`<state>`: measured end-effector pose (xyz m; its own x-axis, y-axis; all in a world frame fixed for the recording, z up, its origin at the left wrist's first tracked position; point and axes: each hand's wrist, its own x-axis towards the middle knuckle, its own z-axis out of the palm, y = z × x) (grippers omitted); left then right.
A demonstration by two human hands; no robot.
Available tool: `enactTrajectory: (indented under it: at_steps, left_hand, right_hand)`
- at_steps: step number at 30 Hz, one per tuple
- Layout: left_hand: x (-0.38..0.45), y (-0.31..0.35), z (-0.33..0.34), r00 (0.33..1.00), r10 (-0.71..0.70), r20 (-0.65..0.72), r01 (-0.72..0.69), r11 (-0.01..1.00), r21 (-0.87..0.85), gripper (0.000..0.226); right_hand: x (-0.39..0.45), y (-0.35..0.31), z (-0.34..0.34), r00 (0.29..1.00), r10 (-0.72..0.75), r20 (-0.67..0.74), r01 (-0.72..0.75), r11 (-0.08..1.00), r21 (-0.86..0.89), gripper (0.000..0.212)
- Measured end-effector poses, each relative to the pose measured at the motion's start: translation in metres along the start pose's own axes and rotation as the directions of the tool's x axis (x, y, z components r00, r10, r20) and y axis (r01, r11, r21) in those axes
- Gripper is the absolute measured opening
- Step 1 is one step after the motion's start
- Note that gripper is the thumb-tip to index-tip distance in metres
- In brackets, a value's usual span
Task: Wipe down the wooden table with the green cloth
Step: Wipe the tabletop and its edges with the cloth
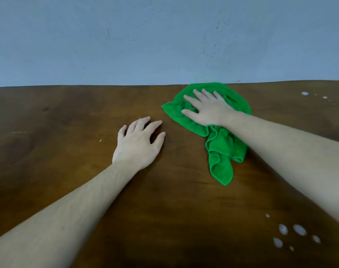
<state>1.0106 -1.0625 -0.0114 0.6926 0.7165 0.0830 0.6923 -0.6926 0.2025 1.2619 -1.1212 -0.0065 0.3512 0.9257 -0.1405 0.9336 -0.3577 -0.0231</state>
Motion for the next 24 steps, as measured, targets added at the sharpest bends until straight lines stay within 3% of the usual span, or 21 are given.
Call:
enactTrajectory:
  at_steps: [6,11,16,24]
  left_hand:
    - [-0.001,-0.003,0.003,0.999,0.014,-0.031,-0.015,0.999,-0.034,0.053]
    - [-0.003,-0.002,0.0,0.999,0.029,-0.045,-0.033,0.995,-0.094,0.048]
    - [-0.023,0.01,-0.01,0.962,0.189,-0.199,-0.194,0.981,-0.008,0.045]
    - [-0.082,-0.001,-0.013,0.986,0.161,0.039,-0.16,0.987,-0.012,0.051]
  right_hand:
    - [-0.063,-0.034,0.009,0.958,-0.286,-0.009,0.286,0.958,-0.005,0.066]
    - [-0.126,-0.033,0.016,0.919,-0.394,-0.02,0.393,0.919,-0.021,0.075]
    - [-0.162,-0.022,0.024,0.961,-0.277,-0.001,0.277,0.961,0.0,0.068]
    - [-0.207,-0.075,0.031,0.995,-0.096,0.0,0.096,0.995,0.01,0.072]
